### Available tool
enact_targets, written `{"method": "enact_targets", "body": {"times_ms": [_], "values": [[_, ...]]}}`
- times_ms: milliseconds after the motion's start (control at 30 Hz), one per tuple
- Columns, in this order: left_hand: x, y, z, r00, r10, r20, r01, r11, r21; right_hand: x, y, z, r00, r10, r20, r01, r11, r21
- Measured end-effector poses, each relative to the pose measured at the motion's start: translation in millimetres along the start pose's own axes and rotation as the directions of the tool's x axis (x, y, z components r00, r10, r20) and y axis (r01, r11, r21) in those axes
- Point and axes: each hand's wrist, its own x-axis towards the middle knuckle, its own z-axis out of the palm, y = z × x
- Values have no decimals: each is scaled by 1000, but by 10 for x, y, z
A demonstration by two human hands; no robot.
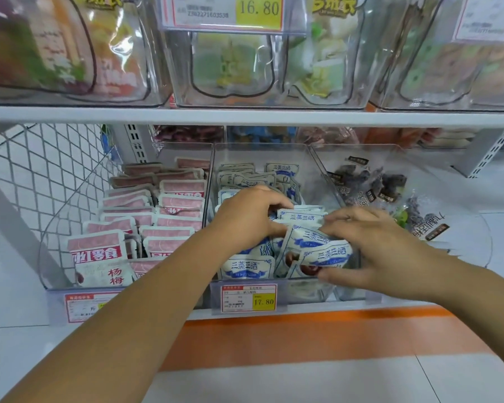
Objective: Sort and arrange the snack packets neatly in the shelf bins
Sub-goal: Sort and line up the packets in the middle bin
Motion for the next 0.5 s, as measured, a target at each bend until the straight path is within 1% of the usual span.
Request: {"method": "enact_targets", "body": {"times_ms": [67, 133, 233, 300, 367, 433, 500], "values": [[6, -12, 8, 1000, -3, -2, 3, 1000, -19, -6, -62, -35, 999, 17, -35, -12, 991, 132], [12, -27, 11, 1000, -8, -3, 8, 999, -45, 25, -87, -32, 998, 9, -69, 3, 985, 175], [0, -26, -3, 1000, -14, 4, 15, 997, -74, 101, -128, 2, 999, -14, -42, 15, 999, 47], [-9, -19, -19, 1000, -17, 10, 17, 997, -80, 142, -172, 66, 999, 24, 34, -22, 998, -58], [-31, -8, -39, 1000, -18, 25, 20, 997, -81, 186, -172, 100, 993, 50, 104, -38, 993, -110], [-72, 4, -74, 998, -13, 55, 17, 996, -82, 220, -125, 70, 989, 8, 150, 2, 998, -68], [-133, 18, -133, 992, -3, 127, 10, 999, -51, 204, -63, 12, 986, 14, 163, -28, 997, 78]]}}
